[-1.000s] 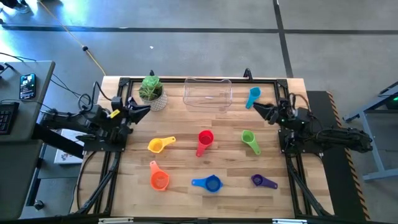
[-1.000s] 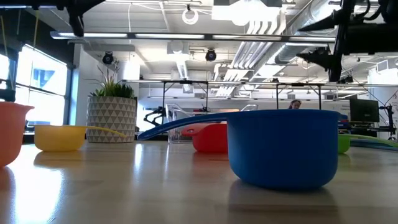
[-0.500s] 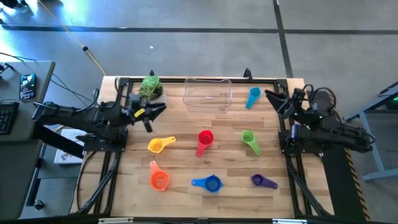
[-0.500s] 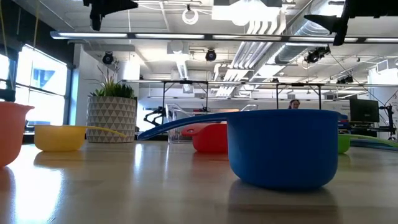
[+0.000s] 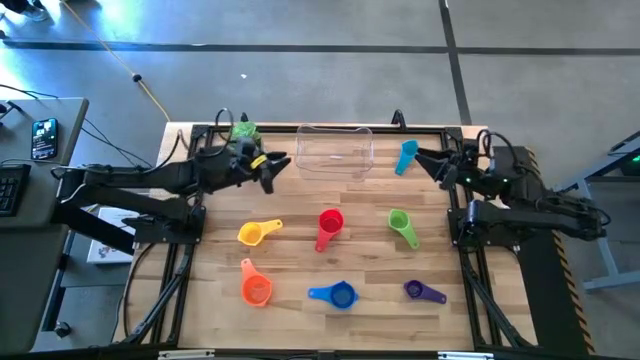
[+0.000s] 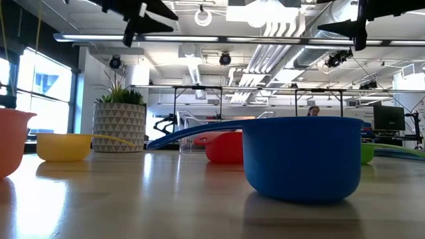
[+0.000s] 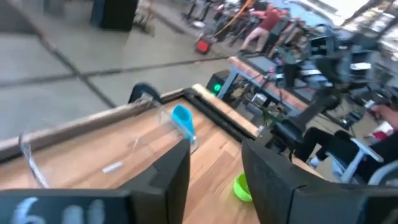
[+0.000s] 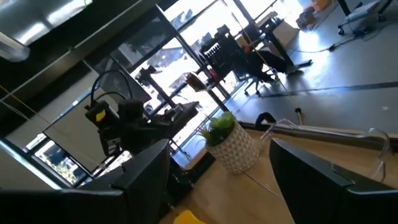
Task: Nest measuring cups in basket
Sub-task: Stack the red measuring cup on top of the orange measuring cup
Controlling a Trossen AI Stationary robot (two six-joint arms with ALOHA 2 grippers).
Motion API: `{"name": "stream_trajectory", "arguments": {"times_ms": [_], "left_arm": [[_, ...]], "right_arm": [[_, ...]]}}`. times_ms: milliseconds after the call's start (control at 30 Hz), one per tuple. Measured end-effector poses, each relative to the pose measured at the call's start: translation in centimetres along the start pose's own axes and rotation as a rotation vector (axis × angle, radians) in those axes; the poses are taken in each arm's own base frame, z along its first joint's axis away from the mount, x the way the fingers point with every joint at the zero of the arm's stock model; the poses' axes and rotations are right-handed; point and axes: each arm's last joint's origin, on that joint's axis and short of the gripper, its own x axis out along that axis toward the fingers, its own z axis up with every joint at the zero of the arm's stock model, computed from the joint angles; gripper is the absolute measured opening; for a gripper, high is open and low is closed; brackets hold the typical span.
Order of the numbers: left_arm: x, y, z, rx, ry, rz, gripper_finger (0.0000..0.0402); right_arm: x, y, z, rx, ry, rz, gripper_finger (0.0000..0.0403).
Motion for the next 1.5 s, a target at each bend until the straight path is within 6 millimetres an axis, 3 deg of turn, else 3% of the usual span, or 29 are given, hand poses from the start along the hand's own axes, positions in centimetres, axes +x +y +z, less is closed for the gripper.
{"name": "stream_trajectory", "arguments": {"times_ms": [633,1167,1500], "left_arm": [[8.5,-1.2,-4.3,-0.002,0.281,0.02,0.012],[12.5,-2.1,-9.7,0.042,0.455,0.045,0.0119],[13.7,-1.7,-11.9,0.064,0.525,0.072,0.0119]], "right_arm": [[1.7,-0.2,-1.2,-0.018,0.119,-0.008,0.0266],[1.7,-0.4,-1.7,-0.027,0.19,-0.005,0.0266],[1.6,-0.5,-1.9,-0.03,0.229,-0.006,0.0266]]}}
